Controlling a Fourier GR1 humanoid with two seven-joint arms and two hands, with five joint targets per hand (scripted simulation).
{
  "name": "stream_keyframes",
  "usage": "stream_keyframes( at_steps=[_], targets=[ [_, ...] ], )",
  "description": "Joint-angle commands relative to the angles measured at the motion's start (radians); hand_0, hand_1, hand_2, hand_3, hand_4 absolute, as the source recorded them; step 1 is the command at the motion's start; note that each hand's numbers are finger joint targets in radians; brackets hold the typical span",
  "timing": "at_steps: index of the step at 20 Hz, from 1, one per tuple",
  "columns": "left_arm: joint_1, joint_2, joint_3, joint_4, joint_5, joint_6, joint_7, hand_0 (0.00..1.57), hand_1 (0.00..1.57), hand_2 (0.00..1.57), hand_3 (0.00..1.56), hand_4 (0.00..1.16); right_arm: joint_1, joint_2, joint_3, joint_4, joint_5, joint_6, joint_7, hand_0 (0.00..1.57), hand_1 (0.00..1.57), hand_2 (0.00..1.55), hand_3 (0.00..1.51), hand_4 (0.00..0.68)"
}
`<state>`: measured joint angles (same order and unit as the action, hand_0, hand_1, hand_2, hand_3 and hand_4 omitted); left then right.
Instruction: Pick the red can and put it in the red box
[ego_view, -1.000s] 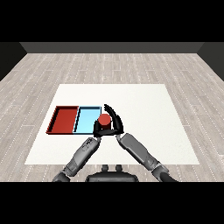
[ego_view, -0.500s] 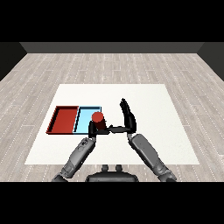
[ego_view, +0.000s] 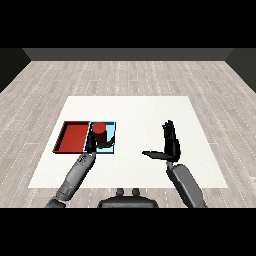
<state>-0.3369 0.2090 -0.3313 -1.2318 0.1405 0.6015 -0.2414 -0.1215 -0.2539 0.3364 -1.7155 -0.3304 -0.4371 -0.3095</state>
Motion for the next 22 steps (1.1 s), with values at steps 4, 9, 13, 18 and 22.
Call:
stream_keyframes(
  at_steps=[4,9,13,18,22],
  targets=[
    [-0.041,0.166,0.139,0.117,-0.022,-0.027,0.047,1.57,1.57,1.55,1.46,1.12,0.094,-0.062,-0.096,0.048,-0.026,0.063,-0.041,0.0,0.0,0.0,0.0,0.0],
    [-0.065,0.218,0.242,0.279,0.033,-0.151,0.004,1.57,1.57,1.57,1.5,1.12,0.142,-0.075,-0.117,0.005,0.016,0.027,0.002,0.0,0.0,0.0,0.0,0.0],
    [-0.174,0.241,0.257,0.526,-0.031,-0.13,0.014,1.57,1.57,1.56,1.47,1.1,0.093,-0.108,-0.183,0.089,-0.016,0.059,0.031,0.0,0.0,0.0,0.0,0.0],
    [-0.343,0.223,0.292,0.845,-0.073,-0.136,-0.03,1.57,1.57,1.56,1.49,1.06,0.062,-0.039,-0.137,0.183,0.049,0.03,-0.017,0.0,0.0,0.0,0.0,0.0],
    [-0.399,0.178,0.289,0.995,-0.101,-0.097,-0.004,1.55,1.55,1.46,1.43,1.01,0.038,-0.021,-0.158,0.199,0.009,0.055,-0.019,0.0,0.0,0.0,0.0,0.0]
  ],
)
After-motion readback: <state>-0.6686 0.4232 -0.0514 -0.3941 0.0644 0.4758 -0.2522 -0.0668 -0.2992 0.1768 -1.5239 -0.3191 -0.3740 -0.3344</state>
